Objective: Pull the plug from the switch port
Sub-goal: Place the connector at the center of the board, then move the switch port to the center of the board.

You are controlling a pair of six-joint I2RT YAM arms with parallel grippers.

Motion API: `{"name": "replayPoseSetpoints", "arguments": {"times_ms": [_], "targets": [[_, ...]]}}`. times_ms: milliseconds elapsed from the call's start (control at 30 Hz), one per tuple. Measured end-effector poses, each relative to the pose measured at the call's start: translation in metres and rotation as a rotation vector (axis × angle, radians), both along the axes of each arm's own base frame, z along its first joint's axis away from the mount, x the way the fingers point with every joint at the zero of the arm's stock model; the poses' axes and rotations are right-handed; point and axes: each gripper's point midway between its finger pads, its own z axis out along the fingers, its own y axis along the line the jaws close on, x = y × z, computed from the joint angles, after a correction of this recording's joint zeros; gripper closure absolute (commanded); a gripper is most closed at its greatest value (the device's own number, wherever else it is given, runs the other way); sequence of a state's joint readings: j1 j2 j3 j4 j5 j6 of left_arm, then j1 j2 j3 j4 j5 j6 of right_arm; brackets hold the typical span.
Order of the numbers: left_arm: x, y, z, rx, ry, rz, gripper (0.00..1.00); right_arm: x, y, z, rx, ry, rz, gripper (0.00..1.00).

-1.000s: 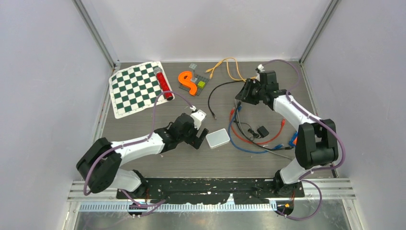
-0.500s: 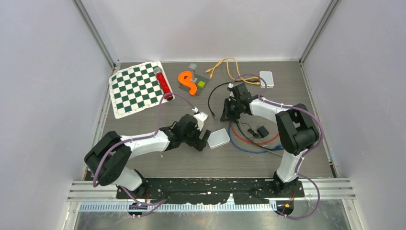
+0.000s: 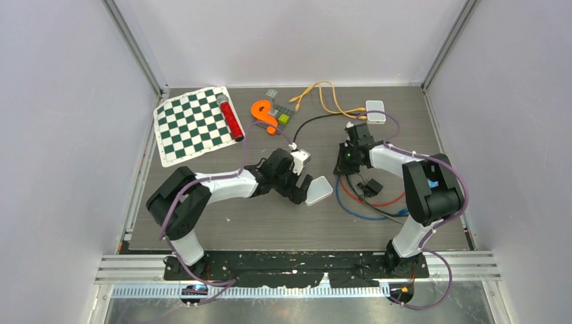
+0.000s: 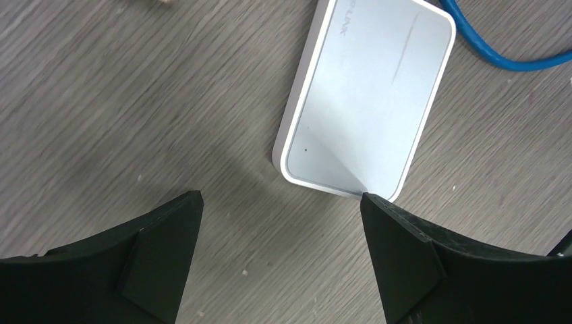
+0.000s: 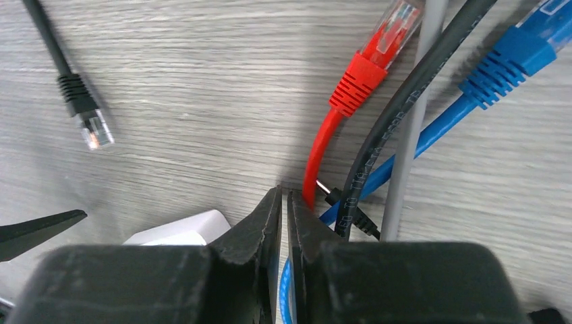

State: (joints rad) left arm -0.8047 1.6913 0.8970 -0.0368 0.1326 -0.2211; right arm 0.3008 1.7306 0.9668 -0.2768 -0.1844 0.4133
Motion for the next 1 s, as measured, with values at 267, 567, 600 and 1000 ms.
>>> {"name": "replayPoseSetpoints", "arguments": {"times_ms": [267, 567, 600, 1000], "targets": [[0.011, -0.030, 0.000, -0.027, 0.035, -0.069, 0.14, -0.012, -0.035, 0.001, -0.042, -0.002, -0.060, 0.74], [-0.005, -0.010, -0.001, -0.013, 0.040, -0.055, 0.21, -0.014, -0.010, 0.034, 0.070, -0.066, 0.058, 0.55], [-0.009, -0.006, -0.001, -0.015, 0.042, -0.054, 0.21, -0.016, -0.003, 0.035, 0.082, -0.065, 0.080, 0.55], [-0.019, -0.024, 0.013, -0.140, 0.090, -0.069, 0.22, -0.028, 0.031, 0.028, 0.121, -0.039, 0.191, 0.52]]}}
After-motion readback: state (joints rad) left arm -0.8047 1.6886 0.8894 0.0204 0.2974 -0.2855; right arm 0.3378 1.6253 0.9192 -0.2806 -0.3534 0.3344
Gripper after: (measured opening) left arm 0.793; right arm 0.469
